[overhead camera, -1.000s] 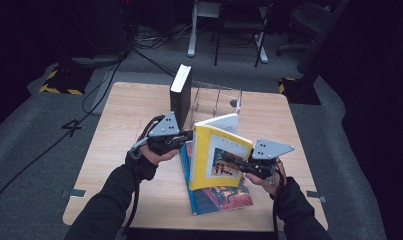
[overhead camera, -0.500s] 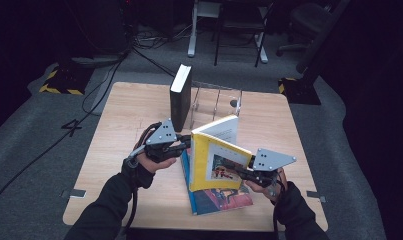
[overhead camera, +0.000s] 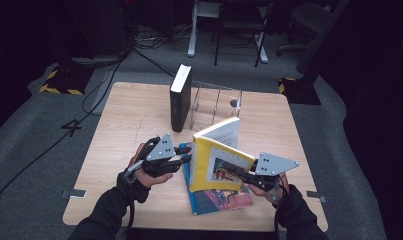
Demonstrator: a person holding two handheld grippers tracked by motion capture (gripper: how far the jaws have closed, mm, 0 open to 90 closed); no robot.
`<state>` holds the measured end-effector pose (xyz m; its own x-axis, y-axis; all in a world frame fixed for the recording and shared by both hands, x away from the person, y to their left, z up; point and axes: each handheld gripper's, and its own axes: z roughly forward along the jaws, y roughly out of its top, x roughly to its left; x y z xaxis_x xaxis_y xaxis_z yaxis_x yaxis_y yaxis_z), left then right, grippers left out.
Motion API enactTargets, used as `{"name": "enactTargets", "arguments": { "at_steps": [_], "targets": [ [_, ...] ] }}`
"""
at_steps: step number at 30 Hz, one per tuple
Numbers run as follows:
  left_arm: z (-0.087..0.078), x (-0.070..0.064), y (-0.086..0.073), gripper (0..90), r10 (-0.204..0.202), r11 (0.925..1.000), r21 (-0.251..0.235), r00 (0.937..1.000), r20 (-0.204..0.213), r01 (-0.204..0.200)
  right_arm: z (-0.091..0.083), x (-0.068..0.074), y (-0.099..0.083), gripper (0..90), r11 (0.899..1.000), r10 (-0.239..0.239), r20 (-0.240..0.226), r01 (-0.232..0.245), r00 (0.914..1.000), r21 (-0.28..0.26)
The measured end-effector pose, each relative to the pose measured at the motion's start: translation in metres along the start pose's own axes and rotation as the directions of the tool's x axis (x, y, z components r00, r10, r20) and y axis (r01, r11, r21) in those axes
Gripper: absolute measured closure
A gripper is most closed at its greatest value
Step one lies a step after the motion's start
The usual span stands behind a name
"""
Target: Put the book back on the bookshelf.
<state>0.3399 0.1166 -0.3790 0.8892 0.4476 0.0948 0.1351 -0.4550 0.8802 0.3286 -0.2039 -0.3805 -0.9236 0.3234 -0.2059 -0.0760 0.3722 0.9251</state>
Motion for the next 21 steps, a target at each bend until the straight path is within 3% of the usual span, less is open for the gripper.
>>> {"name": "enactTargets", "arguments": {
  "at_steps": [9, 15, 21],
  "targets": [
    [-0.003, -0.012, -0.023, 62.8, -0.027, 0.9985, 0.046, 0.9996, -0.011, 0.028, -0.001, 0.003, 0.0, 86.6, 1.0, -0.007, 0.003, 0.007, 1.0, 0.003],
    [0.001, -0.024, -0.028, 56.4, -0.02, 0.9974, 0.07, 0.9988, 0.045, 0.017, -0.002, 0.004, 0.0, 86.5, 1.0, -0.014, 0.005, 0.014, 0.9999, 0.0],
    [0.018, -0.032, -0.028, 53.0, -0.022, 0.9977, 0.066, 0.9953, 0.094, 0.015, -0.003, 0.006, 0.0, 86.4, 1.0, -0.016, 0.002, 0.016, 0.9999, -0.002]
  ]
}}
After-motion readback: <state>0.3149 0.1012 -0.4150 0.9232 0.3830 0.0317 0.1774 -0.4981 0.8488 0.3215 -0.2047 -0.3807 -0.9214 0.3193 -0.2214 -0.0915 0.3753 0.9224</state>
